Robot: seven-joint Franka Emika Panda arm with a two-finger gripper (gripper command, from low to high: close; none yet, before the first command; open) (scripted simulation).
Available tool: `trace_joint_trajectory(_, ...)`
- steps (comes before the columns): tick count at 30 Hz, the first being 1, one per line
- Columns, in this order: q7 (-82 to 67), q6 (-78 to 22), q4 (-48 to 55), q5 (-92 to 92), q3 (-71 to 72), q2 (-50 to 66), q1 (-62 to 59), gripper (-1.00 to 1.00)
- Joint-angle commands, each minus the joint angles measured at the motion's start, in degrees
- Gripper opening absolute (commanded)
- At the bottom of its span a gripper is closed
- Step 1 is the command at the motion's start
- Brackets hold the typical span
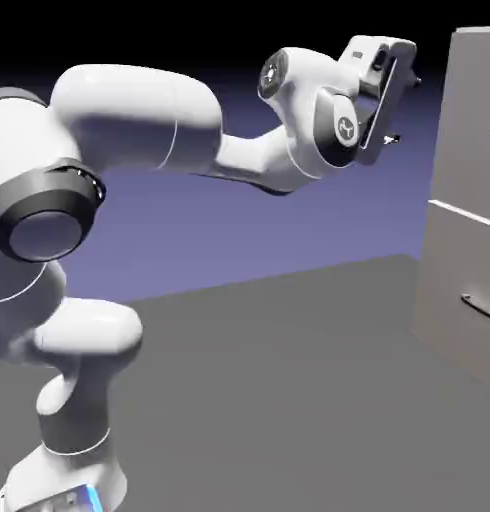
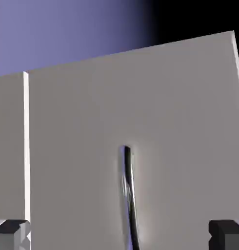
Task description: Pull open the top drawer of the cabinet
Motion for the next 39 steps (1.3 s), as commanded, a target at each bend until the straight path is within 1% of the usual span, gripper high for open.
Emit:
trace_joint_trajectory(1, -1.8, 0.1, 1.4, -2.0, -2.0, 0.0, 2.1, 0.00)
trace_joint_trajectory(39, -71.0, 4.3, 54.3, -78.3, -79.7, -0.6, 81.0, 0.00)
